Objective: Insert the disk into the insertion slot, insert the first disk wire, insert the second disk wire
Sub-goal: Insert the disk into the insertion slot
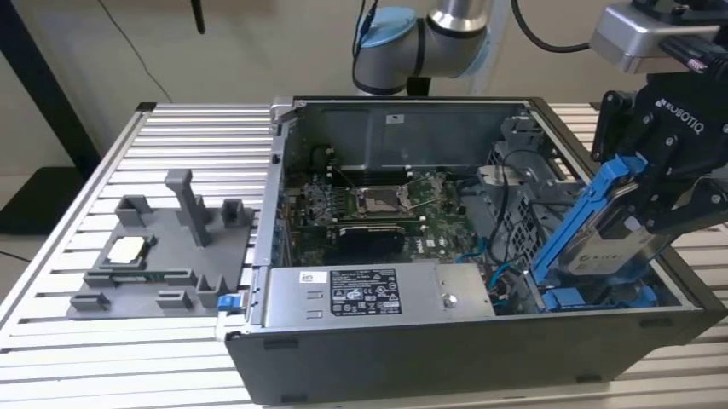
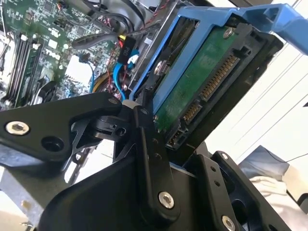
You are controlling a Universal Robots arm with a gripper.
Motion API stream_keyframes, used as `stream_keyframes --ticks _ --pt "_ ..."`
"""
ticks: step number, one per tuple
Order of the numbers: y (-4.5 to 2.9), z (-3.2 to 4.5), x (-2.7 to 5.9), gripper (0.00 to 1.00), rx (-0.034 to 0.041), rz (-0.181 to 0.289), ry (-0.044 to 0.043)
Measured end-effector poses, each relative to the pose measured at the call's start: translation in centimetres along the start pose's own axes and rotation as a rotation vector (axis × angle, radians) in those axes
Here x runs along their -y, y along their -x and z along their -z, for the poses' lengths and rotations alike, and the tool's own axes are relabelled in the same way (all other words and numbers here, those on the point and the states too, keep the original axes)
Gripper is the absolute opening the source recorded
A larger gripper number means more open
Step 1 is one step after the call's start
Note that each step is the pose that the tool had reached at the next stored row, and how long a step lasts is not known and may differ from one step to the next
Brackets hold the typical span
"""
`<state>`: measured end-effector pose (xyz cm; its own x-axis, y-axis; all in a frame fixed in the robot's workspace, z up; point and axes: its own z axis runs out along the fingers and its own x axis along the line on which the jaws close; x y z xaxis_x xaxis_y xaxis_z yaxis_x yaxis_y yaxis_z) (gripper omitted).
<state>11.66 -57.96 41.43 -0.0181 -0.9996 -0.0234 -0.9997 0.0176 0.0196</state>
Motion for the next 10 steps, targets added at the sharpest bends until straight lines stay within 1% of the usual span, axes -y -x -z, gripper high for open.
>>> stream_keyframes --ticks 4,8,10 --pt "0.0 -0.32 0.13 0.33 0.0007 0.0 -0.0009" --pt "-0.02 -1.03 0.26 0.33 0.0009 0.0 -0.0009" --pt "-0.03 -1.4 0.28 0.33 0.0022 0.0 -0.0008"
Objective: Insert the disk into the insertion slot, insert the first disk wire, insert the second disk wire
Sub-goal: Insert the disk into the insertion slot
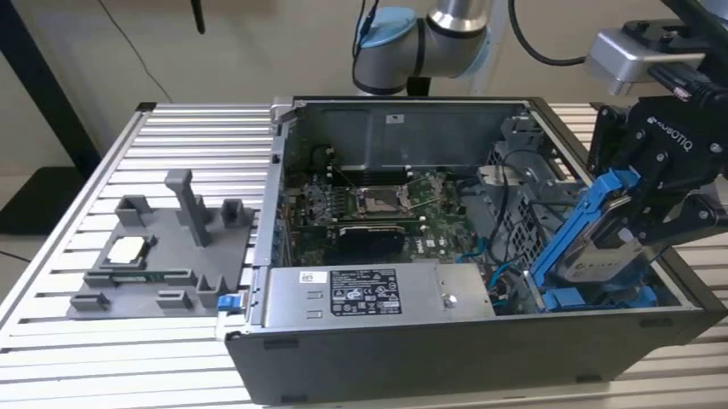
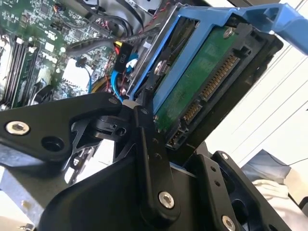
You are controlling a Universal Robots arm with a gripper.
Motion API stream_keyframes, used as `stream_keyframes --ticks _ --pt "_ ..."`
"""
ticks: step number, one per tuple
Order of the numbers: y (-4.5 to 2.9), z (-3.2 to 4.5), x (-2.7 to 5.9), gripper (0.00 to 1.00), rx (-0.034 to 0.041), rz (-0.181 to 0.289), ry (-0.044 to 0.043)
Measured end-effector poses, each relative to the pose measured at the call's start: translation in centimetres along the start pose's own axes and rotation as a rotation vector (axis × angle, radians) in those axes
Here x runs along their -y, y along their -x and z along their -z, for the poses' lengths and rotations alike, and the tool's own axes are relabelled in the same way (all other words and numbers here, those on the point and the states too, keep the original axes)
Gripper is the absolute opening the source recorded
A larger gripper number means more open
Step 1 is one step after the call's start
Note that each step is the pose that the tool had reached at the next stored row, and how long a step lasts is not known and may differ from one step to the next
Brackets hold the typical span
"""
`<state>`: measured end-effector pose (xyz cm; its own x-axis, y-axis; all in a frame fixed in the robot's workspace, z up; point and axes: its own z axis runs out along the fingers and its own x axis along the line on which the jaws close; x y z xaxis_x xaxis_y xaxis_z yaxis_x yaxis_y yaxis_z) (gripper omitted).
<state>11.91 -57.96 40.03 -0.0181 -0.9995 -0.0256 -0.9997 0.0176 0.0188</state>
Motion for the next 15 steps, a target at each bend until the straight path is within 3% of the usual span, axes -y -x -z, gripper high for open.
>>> stream_keyframes --ticks 8,15 --pt "0.02 -1.42 0.04 0.33 0.0133 0.0 -0.0007" --pt "0.03 -1.46 0.04 0.34 0.014 0.001 -0.0008"
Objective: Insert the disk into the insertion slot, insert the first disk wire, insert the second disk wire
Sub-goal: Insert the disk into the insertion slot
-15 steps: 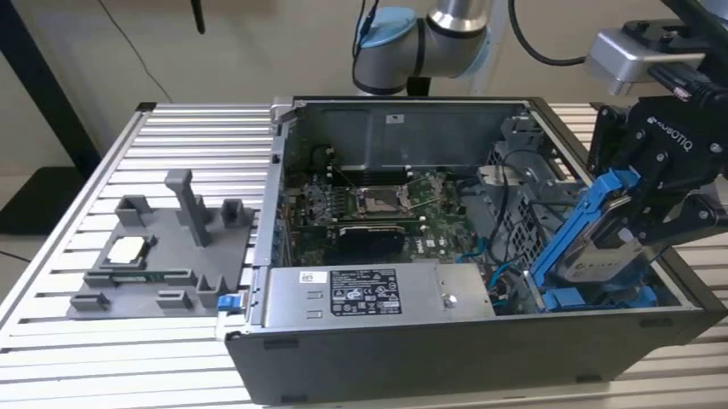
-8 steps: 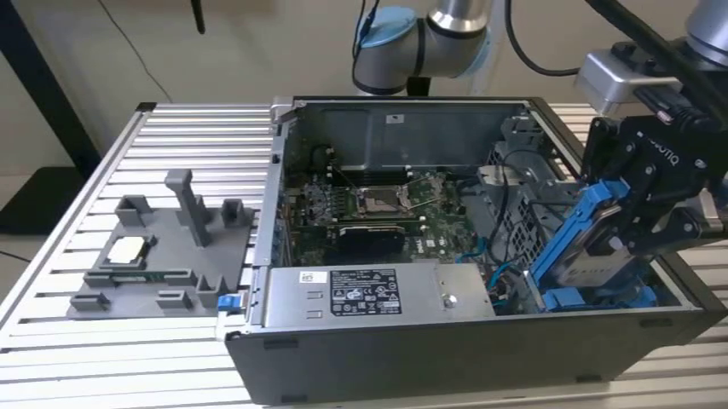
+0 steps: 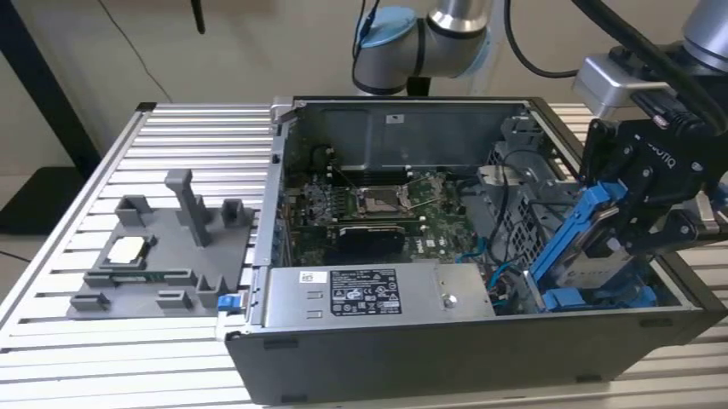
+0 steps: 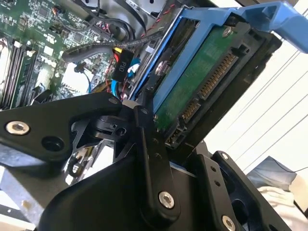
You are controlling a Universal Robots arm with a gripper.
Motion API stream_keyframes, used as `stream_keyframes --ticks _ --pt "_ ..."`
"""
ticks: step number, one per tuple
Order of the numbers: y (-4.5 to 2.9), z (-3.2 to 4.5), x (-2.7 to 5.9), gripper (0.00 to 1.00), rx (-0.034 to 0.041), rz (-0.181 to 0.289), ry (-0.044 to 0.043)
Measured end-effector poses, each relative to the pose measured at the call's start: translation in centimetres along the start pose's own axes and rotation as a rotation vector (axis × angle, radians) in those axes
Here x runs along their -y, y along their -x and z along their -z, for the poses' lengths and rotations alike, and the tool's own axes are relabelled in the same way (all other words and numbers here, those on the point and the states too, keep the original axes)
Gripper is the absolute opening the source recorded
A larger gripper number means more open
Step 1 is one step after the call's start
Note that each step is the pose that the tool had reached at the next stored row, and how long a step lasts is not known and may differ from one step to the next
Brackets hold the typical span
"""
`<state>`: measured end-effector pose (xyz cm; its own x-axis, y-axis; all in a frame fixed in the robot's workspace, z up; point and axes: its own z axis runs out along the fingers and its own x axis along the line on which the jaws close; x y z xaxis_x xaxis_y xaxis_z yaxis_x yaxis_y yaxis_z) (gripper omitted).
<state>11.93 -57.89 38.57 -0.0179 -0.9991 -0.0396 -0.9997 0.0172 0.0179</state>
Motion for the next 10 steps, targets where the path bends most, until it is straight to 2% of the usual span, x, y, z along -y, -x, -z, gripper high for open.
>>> stream_keyframes --ticks 2,3,10 --pt "0.0 0.0 0.0 0.34 -0.0005 0.0 0.0001" --pt "0.0 0.0 0.0 0.4 -0.0005 0.0 0.0001" --pt "0.18 0.05 -0.01 0.4 -0.0007 0.0 0.0002"
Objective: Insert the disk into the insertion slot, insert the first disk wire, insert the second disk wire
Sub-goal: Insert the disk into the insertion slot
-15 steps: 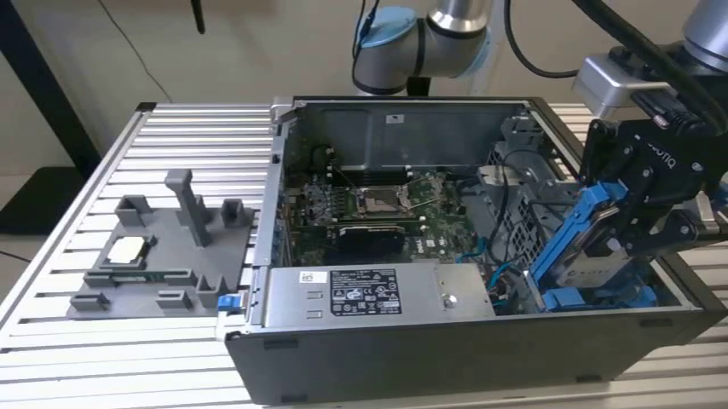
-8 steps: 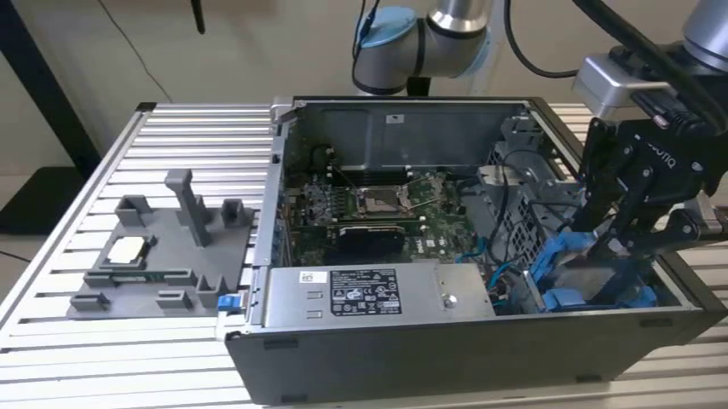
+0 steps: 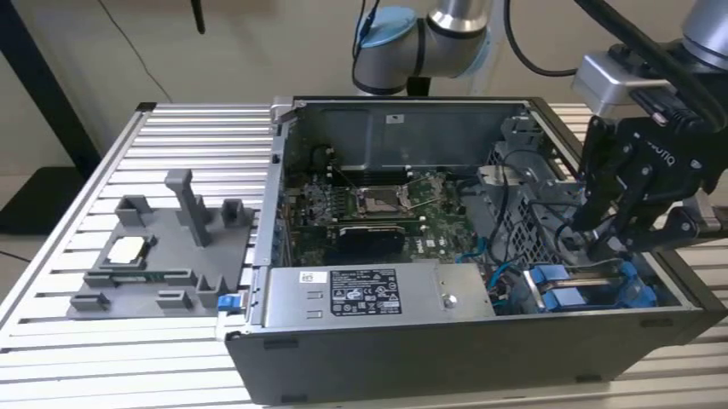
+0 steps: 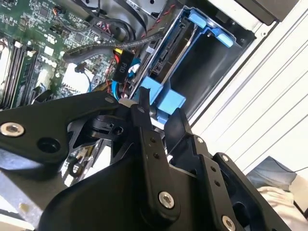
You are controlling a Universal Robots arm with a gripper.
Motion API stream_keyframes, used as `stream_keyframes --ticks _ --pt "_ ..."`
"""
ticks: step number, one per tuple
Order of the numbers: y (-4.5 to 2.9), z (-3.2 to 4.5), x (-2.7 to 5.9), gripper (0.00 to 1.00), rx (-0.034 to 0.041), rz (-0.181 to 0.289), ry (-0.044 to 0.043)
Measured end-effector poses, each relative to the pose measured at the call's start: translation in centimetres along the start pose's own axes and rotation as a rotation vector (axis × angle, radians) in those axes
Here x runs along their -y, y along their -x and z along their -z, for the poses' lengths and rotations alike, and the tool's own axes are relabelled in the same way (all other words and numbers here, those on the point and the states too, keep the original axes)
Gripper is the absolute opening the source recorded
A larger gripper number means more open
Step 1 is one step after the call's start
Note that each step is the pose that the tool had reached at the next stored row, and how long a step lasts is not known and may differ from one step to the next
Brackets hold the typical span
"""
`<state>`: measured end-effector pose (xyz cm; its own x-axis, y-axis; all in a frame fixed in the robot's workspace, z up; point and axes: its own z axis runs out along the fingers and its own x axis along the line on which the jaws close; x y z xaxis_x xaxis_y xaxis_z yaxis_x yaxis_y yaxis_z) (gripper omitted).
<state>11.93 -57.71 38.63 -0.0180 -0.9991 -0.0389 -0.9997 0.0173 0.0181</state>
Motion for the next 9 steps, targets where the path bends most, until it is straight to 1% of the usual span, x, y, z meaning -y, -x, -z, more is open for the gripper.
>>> stream_keyframes --ticks 5,9 --pt "0.38 0.53 -0.02 0.4 -0.0027 0.0 -0.0001" --pt "1.41 0.53 -0.03 0.4 -0.0026 0.0 -0.0003"
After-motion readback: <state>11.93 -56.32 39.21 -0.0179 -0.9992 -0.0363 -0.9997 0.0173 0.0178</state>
